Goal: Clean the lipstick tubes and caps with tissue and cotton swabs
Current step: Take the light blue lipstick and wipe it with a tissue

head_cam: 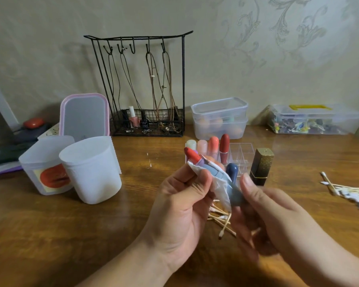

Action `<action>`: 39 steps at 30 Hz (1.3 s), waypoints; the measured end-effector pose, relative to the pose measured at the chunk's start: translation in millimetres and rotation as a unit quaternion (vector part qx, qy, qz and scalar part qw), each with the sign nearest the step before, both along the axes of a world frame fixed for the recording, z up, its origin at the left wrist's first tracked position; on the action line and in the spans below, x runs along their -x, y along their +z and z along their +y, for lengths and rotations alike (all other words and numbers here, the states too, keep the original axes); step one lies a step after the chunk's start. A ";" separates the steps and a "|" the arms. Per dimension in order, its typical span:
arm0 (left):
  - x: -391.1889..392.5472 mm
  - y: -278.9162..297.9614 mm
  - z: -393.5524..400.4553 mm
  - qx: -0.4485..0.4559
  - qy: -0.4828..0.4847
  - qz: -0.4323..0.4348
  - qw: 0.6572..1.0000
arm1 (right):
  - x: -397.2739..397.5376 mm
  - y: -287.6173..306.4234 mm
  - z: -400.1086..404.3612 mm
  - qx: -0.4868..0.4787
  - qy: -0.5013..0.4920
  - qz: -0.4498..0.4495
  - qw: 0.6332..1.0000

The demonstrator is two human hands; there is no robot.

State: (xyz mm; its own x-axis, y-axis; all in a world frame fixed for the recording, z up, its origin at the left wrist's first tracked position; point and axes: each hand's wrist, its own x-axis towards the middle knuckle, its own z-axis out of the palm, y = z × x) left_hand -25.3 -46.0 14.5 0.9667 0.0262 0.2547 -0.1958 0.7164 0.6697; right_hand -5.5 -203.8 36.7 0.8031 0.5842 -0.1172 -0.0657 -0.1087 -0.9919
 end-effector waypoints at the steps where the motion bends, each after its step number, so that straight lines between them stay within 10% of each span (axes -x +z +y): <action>1: 0.4 0.2 -0.4 0.001 0.002 -0.001 1.000 | 0.1 1.7 3.7 0.029 -0.039 -0.111 0.993; 4: 1.6 0.0 -1.7 -0.003 0.003 0.012 1.000 | 4.3 1.9 7.1 0.033 -0.063 -0.173 0.982; 9: 5.2 -0.6 -7.1 -0.033 -0.017 -0.027 0.999 | 9.8 5.8 8.4 -0.093 0.014 0.138 0.986; 16: 0.7 -3.0 -5.0 -0.003 0.016 0.000 1.000 | 5.4 2.3 5.6 -0.028 -0.015 -0.051 0.998; 21: 6.2 -0.8 -8.7 -0.038 -0.001 -0.041 0.998 | 6.1 6.1 5.3 -0.111 0.082 0.181 0.974; 27: 3.1 0.4 -6.9 -0.008 0.024 -0.021 0.999 | 1.6 -4.7 5.0 0.026 -0.033 -0.231 0.972; 33: 6.6 2.8 -8.1 -0.065 0.012 -0.038 0.997 | -1.1 0.6 0.2 -0.141 0.114 0.183 0.966; 39: 3.3 6.3 -5.4 -0.114 0.089 0.017 0.989 | -13.5 -4.8 -6.1 -0.203 0.163 0.162 0.952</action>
